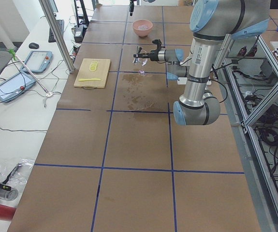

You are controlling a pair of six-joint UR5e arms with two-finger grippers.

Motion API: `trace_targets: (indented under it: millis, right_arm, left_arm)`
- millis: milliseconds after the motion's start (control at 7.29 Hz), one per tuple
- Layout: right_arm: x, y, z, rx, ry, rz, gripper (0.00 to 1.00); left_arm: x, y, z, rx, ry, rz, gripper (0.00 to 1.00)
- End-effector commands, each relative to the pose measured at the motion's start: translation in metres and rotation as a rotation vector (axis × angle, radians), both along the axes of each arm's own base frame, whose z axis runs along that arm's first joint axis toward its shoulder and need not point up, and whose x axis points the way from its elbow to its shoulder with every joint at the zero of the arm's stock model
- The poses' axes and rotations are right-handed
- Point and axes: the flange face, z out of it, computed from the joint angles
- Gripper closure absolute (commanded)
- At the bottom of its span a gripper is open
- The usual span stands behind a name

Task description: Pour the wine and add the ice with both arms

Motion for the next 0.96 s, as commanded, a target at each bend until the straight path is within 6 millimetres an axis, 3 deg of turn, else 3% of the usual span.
trace_targets:
  millis: [0, 549, 823]
  right_arm:
    - [0.0, 0.0, 0.0, -0.001, 0.0, 0.001, 0.0]
    - [0.0, 0.0, 0.0, 0.0, 0.0, 0.0, 0.0]
    - [0.0, 0.0, 0.0, 0.0, 0.0, 0.0, 0.0]
  left_arm:
    - [0.002, 0.0, -0.006, 0.048, -0.128, -0.003, 1.0]
    - [0.022, 0.004, -0.01, 0.051, -0.28, 0.011, 1.0]
    - [0.023, 0.001, -0.014, 0.071, -0.384, 0.008, 1.0]
